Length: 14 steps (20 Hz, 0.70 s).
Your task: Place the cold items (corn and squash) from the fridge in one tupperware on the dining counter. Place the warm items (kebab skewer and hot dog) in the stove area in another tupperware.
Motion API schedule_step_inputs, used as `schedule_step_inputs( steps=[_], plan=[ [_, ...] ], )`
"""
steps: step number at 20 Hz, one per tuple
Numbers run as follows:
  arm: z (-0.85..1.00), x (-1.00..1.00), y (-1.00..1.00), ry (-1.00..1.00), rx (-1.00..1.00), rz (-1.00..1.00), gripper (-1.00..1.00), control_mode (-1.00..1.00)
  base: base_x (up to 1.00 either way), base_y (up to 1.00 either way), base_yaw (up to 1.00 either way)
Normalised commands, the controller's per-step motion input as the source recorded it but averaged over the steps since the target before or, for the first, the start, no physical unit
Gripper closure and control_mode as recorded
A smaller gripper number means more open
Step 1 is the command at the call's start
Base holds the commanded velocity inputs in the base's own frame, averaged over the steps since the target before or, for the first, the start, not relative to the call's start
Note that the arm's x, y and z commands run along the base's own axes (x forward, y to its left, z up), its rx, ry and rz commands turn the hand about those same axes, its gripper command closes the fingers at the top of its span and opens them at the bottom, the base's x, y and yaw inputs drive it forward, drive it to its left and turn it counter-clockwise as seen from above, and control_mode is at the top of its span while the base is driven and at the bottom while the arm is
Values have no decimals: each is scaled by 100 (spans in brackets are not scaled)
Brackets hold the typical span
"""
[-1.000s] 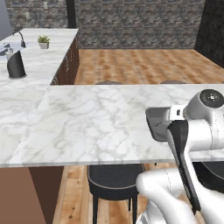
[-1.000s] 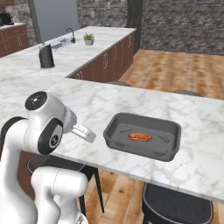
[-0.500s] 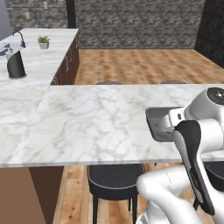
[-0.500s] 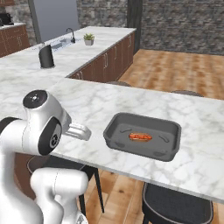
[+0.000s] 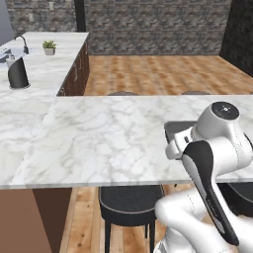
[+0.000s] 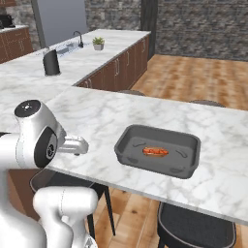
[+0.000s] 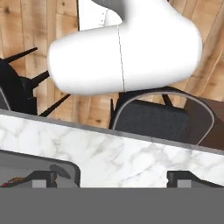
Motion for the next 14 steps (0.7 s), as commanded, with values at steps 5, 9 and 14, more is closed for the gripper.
schedule_step_inputs(
  steps=[5, 9, 14],
  plan=[
    [-12, -6, 0, 0, 0, 9, -100, 100, -18, -1, 17],
    [0, 0, 0, 0, 0, 0, -100, 100, -54, -6, 29],
    [0, 0, 0, 0, 0, 0, -100, 100, -77, -11, 21]
  ],
)
